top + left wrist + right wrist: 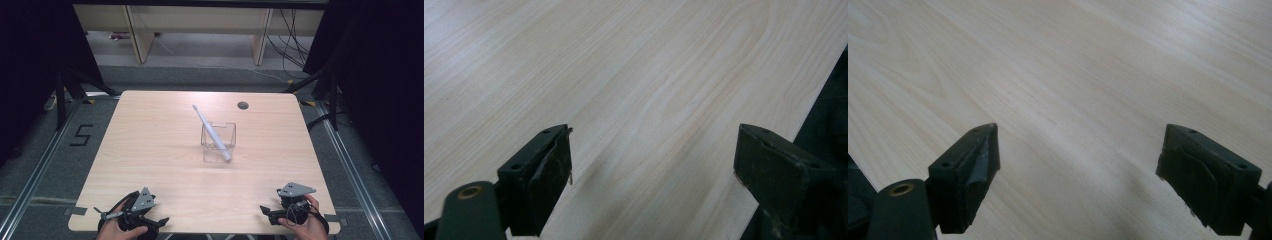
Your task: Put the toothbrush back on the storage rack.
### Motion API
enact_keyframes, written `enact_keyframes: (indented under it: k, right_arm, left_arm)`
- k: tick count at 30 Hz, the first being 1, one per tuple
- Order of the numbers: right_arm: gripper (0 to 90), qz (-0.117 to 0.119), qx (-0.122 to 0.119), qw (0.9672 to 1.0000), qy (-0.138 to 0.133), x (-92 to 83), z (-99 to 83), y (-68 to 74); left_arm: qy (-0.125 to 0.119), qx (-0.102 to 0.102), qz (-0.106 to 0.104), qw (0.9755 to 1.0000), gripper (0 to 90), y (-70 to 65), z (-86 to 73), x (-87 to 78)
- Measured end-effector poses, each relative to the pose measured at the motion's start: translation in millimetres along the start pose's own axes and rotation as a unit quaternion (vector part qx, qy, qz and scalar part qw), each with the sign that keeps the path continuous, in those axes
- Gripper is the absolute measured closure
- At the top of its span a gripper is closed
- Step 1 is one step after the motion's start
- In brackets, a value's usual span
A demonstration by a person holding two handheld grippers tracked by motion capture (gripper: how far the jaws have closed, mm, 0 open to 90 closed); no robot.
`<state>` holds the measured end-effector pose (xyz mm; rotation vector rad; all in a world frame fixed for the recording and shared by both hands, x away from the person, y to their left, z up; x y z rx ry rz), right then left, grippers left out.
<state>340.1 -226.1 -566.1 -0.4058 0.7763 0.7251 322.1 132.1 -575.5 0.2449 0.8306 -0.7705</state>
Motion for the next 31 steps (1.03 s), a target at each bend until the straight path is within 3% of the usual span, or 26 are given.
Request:
enact_keyframes:
  k: [4,5,15,24,31]
  right_arm:
    - [17.0,-0.001,-0.010,0.9999,0.004,-0.5,-1.1,-1.2]
    - [17.0,0.004,0.004,0.9999,0.011,-1.0,-2.4,1.6]
    - [17.0,0.006,-0.008,0.9999,0.009,0.1,-2.2,0.9]
    - [17.0,0.005,0.001,1.0000,0.009,-0.5,-1.9,0.5]
    - [17.1,0.003,-0.007,1.0000,0.003,0.4,-1.3,-1.2]
  left_arm:
    - [-0.001,-0.004,0.000,1.0000,14.9,-0.5,-0.1,0.4]
    - [0.000,0.000,0.000,1.0000,14.9,-0.1,0.1,0.1]
    - [-0.001,-0.001,0.000,1.0000,14.9,-0.1,0.2,-0.1]
    - [-0.004,-0.001,-0.002,1.0000,14.9,-0.4,0.6,0.3]
    - [0.001,0.001,0.000,1.0000,14.9,0.4,0.0,-0.2]
Point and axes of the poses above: each handheld gripper's, and its own axes: x roughly forward along the jaws, z roughly out of its top, y roughly to its left, the point moved 10 cm from there along x, roughly forward along the jaws, and after that the axes turned 10 degrees about -x, right-handed, at the moved point
